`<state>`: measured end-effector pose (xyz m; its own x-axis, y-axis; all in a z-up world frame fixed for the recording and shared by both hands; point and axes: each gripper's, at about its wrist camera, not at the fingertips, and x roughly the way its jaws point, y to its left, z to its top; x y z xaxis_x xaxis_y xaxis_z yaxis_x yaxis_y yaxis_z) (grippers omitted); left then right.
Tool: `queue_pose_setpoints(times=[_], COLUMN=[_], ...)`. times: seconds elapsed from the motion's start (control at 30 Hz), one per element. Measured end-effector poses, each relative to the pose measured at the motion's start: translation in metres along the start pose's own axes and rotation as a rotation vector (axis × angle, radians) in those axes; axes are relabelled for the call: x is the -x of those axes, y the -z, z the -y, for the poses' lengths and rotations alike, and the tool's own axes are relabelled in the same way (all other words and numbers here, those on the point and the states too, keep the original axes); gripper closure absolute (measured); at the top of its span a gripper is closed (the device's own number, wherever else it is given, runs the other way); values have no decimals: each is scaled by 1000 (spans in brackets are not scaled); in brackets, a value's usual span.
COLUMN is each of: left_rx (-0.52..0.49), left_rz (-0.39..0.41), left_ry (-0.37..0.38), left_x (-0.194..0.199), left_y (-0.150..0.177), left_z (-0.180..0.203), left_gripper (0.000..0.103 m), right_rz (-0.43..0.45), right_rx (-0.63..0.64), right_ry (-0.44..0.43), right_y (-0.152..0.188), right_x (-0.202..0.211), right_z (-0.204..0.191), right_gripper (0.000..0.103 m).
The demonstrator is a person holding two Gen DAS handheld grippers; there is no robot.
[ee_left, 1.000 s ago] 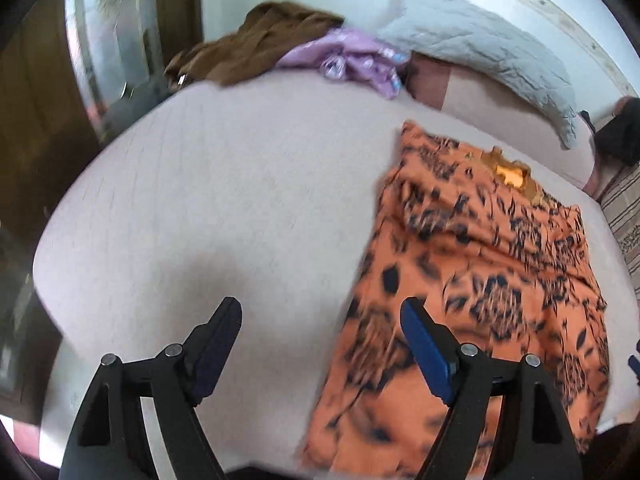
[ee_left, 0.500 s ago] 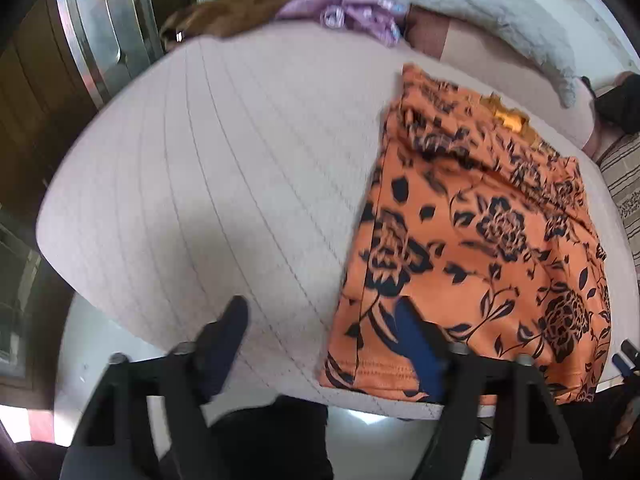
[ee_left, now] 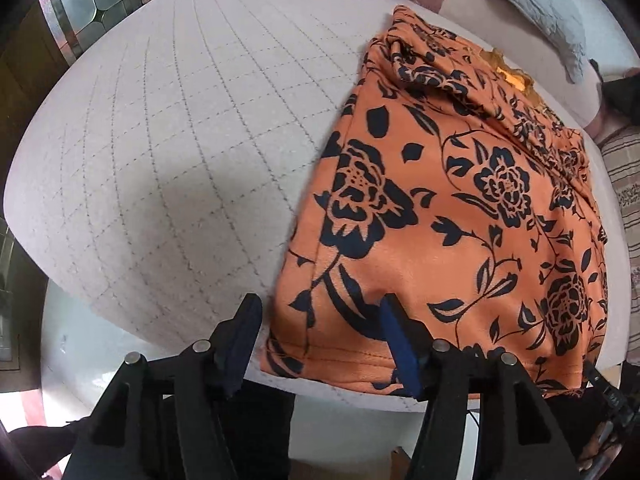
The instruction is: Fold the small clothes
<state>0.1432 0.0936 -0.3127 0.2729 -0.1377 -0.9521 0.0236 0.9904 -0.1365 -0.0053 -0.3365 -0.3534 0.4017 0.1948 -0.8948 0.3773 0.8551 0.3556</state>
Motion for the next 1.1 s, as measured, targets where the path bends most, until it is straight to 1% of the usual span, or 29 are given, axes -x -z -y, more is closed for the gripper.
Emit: queue_pose_setpoints(times=[0.03, 0.07, 0.1, 0.13, 0.17, 0.23, 0.3, 0.33, 0.37, 0.4, 0.43, 0.47, 0.5, 0.53, 0.57, 0.6, 0.63, 0.67, 0.7, 0.77, 0.8, 0.87, 0.9, 0.93, 1.0, 1.07, 1.1], left_rx=[1, 4, 10, 17, 25, 29, 24, 23, 26, 31, 34, 27, 16, 5, 3, 1, 1, 4, 9, 23, 26, 29, 33, 42, 50, 58, 65], left_rz=[7, 9, 11, 16, 22, 31, 29, 21, -4, -20, -20, -15, -13, -3, 8, 13, 12, 17, 21, 49, 66, 97, 109, 127, 150, 179, 188], left_ry=[11, 13, 12, 22, 42, 51, 51, 49, 43, 41, 45, 44, 42, 44, 50, 56, 46, 50, 64, 97, 111, 147, 165, 202, 235, 275, 290], left_x=[1, 1, 2, 5, 7, 11, 12, 11, 8, 6, 5, 5, 5, 6, 6, 6, 6, 6, 6, 12, 15, 24, 29, 37, 48, 62, 67], left_y=[0, 1, 1, 2, 3, 5, 4, 4, 4, 3, 3, 3, 3, 3, 3, 3, 2, 1, 0, -3, -3, -9, -12, -16, -24, -40, -47], left_z=[-1, -1, -3, -6, -9, -13, -10, -9, -9, -11, -11, -9, -8, -5, -4, -3, -2, -2, -2, -4, -5, -4, -6, -8, -12, -15, -14], left_gripper=[56, 63, 72, 84, 90, 91, 91, 79, 68, 45, 38, 38, 39, 42, 51, 76, 88, 91, 95, 95, 95, 95, 95, 95, 95, 95, 95], right_rz=[4, 1, -4, 0, 11, 17, -13, -25, -33, -45, -44, -38, -34, -28, -15, -7, 3, 6, 9, 19, 28, 49, 65, 77, 108, 145, 158], right_rx=[32, 49, 61, 74, 83, 64, 31, 24, 16, 4, -3, -6, -1, 15, 42, 64, 89, 95, 107, 106, 99, 89, 74, 64, 42, 7, -4], right_ry=[4, -8, -28, -36, -46, -78, -108, -96, -77, -60, -67, -75, -91, -98, -101, -97, -80, -72, -66, -94, -126, -161, -195, -219, -258, -317, -331], right_y=[3, 4, 5, 6, 6, 4, 2, 1, 0, 1, 2, 3, 4, 5, 6, 7, 8, 9, 8, 6, 2, -3, -8, -13, -26, -47, -53], right_x=[1, 2, 3, 5, 8, 12, 10, 8, 7, 3, 2, 2, 2, 2, 3, 3, 3, 3, 4, 7, 11, 19, 26, 30, 40, 53, 56], right_z=[-5, -8, -11, -14, -16, -14, -10, -8, -5, -3, -2, -3, -5, -8, -12, -16, -19, -21, -21, -21, -19, -18, -16, -15, -14, -10, -10], right_gripper=[76, 90, 94, 94, 94, 94, 94, 90, 90, 89, 86, 78, 74, 65, 63, 63, 69, 84, 94, 94, 95, 95, 95, 95, 95, 95, 95])
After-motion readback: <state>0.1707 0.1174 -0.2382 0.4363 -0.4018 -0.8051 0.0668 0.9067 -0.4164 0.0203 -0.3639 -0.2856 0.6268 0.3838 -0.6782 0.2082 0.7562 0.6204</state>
